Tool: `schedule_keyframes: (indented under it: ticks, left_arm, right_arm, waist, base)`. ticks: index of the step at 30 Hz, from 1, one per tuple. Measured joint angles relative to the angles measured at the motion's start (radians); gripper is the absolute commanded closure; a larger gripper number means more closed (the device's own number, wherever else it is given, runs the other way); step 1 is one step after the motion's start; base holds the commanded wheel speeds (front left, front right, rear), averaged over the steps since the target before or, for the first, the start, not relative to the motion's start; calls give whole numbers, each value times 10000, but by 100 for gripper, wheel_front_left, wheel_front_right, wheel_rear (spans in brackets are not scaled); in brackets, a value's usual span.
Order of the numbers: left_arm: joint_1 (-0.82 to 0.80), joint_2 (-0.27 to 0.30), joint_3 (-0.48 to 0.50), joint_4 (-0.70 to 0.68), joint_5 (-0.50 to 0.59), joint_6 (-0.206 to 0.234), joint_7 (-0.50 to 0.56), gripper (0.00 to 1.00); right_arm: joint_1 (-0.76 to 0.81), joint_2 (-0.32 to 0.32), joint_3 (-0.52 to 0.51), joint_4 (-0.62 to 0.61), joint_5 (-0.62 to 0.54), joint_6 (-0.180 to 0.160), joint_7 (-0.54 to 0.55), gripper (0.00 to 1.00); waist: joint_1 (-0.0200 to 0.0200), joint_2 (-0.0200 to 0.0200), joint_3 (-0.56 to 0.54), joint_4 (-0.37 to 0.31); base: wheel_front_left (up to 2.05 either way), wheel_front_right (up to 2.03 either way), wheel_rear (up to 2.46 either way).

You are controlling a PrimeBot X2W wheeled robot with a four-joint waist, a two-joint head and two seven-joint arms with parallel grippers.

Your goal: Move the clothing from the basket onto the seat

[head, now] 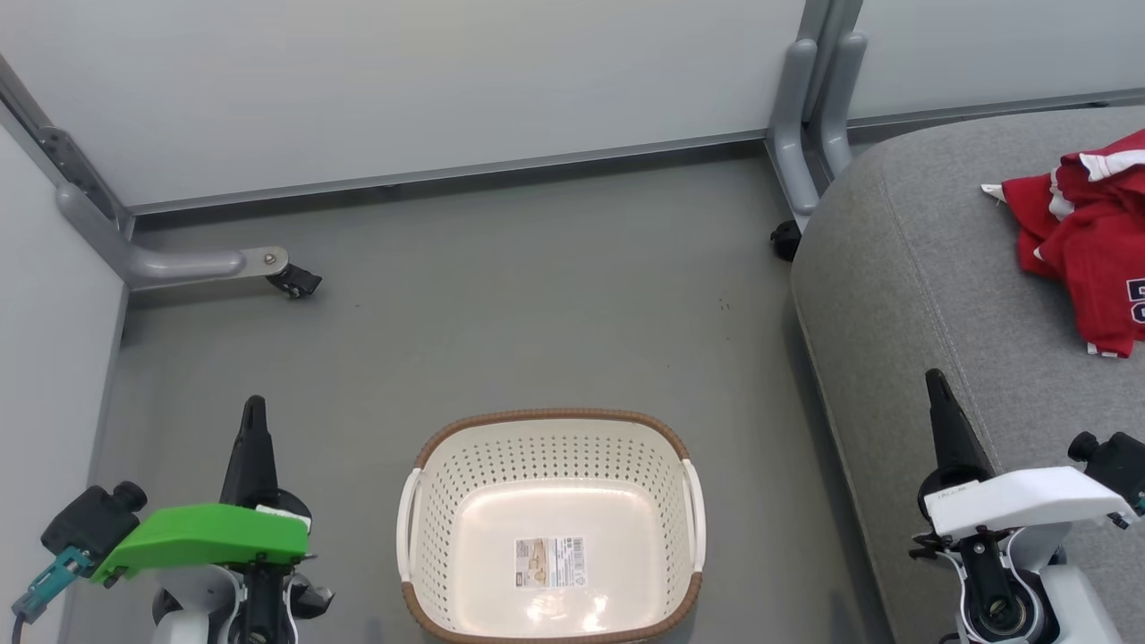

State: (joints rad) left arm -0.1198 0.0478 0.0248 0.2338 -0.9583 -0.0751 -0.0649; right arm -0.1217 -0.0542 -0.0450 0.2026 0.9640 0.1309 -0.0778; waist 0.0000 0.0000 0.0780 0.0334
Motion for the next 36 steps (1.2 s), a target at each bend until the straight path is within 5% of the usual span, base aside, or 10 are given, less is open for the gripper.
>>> schedule_keyframes:
  ticks: [36]
  left_arm:
    - [20,8,454,58,-3578,-297,974,100]
  right_arm:
    - [59,-33,-276,221,3609,0,965,100]
  waist:
    - [0,0,-350,-157]
  base:
    - [0,0,0]
